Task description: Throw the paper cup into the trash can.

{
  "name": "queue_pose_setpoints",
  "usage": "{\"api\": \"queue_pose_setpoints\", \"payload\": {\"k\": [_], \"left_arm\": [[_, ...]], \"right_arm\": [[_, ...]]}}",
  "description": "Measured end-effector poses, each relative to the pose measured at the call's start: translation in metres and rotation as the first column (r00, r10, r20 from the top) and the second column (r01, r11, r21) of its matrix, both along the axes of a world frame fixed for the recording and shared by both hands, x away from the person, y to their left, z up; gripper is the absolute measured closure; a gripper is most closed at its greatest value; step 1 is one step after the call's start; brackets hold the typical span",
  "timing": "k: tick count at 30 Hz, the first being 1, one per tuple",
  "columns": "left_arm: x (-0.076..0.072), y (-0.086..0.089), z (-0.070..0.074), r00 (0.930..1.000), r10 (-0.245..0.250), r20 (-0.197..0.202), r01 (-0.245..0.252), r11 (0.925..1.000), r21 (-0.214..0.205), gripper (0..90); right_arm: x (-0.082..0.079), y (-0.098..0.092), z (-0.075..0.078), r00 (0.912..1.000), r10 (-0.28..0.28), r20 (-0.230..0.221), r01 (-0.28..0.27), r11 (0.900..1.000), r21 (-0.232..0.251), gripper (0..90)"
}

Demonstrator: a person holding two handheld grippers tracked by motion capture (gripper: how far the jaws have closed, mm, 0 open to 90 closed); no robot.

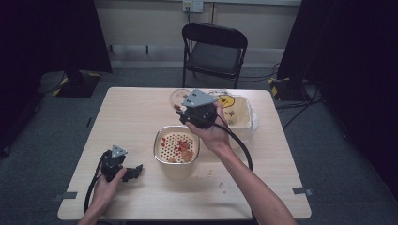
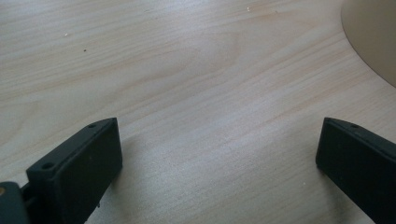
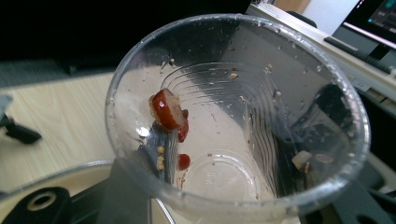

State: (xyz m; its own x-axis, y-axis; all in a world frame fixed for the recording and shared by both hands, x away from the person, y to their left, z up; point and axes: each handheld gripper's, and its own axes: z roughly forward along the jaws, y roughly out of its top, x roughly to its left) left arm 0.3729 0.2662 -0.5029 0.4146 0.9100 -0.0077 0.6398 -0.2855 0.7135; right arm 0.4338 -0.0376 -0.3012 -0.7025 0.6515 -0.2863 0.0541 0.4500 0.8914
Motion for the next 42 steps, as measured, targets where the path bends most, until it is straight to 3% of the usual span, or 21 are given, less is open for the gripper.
{"api": "queue_pose_setpoints", "payload": {"k": [4,11,19,23,25,28,30,31,33,35,40,42], "left_arm": [[0.000,0.000,0.000,1.0000,0.000,0.000,0.000,1.0000,0.000,0.0],[0.000,0.000,0.000,1.0000,0.000,0.000,0.000,1.0000,0.000,0.0],[0.000,0.000,0.000,1.0000,0.000,0.000,0.000,1.0000,0.000,0.0],[0.000,0.000,0.000,1.0000,0.001,0.001,-0.001,1.0000,0.000,0.0],[0.000,0.000,0.000,1.0000,0.000,0.000,0.000,1.0000,0.000,0.0],[0.000,0.000,0.000,1.0000,0.002,0.000,-0.002,1.0000,-0.002,0.0],[0.000,0.000,0.000,1.0000,0.002,0.001,-0.002,1.0000,-0.002,0.0],[0.000,0.000,0.000,1.0000,0.002,0.000,-0.002,1.0000,-0.002,0.0],[0.000,0.000,0.000,1.0000,0.002,0.000,-0.002,1.0000,-0.002,0.0],[0.000,0.000,0.000,1.0000,0.002,0.001,-0.002,1.0000,-0.002,0.0],[0.000,0.000,0.000,1.0000,0.002,0.000,-0.002,1.0000,-0.002,0.0],[0.000,0.000,0.000,1.0000,0.002,0.000,-0.002,1.0000,-0.002,0.0]], "right_arm": [[0.011,-0.008,0.008,0.9978,-0.001,-0.066,0.009,0.9916,0.129,53.3],[0.031,-0.029,0.018,0.9926,-0.046,-0.112,0.070,0.9744,0.214,53.3],[0.047,-0.066,0.018,0.9777,-0.147,-0.149,0.179,0.9576,0.226,52.7],[0.055,-0.088,0.014,0.9644,-0.193,-0.181,0.231,0.9477,0.220,51.8],[0.058,-0.099,0.012,0.9565,-0.209,-0.204,0.255,0.9380,0.235,51.0],[0.063,-0.109,0.010,0.9472,-0.234,-0.220,0.282,0.9335,0.222,48.7],[0.065,-0.113,0.009,0.9423,-0.234,-0.239,0.288,0.9318,0.221,45.6],[0.066,-0.114,0.008,0.9417,-0.233,-0.242,0.288,0.9313,0.223,37.6],[0.068,-0.117,0.007,0.9377,-0.239,-0.252,0.298,0.9267,0.229,34.1],[0.070,-0.118,0.006,0.9312,-0.264,-0.252,0.322,0.9186,0.229,22.9],[0.071,-0.120,0.006,0.9292,-0.264,-0.259,0.325,0.9163,0.234,17.3],[0.070,-0.121,0.007,0.9321,-0.253,-0.259,0.315,0.9200,0.233,17.0]]}}
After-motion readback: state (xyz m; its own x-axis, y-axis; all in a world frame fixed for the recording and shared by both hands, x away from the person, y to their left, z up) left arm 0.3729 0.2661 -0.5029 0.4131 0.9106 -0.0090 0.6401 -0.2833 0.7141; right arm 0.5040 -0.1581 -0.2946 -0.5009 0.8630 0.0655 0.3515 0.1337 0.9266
